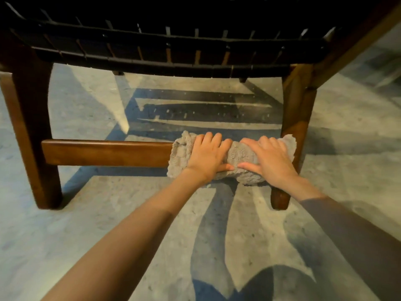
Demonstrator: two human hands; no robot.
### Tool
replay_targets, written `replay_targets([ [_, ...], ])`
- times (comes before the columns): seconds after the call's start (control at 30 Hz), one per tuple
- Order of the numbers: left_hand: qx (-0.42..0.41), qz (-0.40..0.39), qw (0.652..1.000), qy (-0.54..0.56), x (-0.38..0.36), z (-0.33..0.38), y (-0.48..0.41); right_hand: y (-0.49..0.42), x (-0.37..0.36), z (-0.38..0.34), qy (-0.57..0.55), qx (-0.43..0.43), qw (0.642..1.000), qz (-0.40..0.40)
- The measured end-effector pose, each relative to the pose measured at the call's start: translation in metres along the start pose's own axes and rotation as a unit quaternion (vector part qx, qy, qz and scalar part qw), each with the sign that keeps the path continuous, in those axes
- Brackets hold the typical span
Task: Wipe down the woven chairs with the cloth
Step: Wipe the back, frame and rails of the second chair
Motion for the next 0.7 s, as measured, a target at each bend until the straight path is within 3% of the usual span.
replay_targets([
  [0.2,-0.024,0.022,0.996,0.089,0.005,0.002,0.010,0.013,-0.002,0.003,-0.057,-0.025,0.998,-0.011],
  [0.33,0.033,0.079,0.975,0.206,0.021,-0.001,0.020,0.024,0.010,0.002,-0.167,-0.053,0.983,0.055],
  [0.43,0.058,0.108,0.977,0.177,0.035,0.003,0.020,0.027,0.027,0.000,-0.192,-0.063,0.974,0.106],
  [0.57,0.101,0.183,0.971,0.120,0.050,0.011,0.043,0.043,0.047,-0.003,-0.119,-0.090,0.977,0.152],
  [0.7,0.122,0.154,0.972,0.130,0.041,0.022,0.074,0.072,0.038,-0.015,-0.210,-0.129,0.964,0.100],
])
Point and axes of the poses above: each hand's wrist, its own y-axis away from the middle knuckle, its own x-axis out of the back of the hand, z = x × y, the point moved 5 cm from there along -y, towards the middle knuckle, and after that the axes turned 6 degrees about y, right-handed, at the moved point
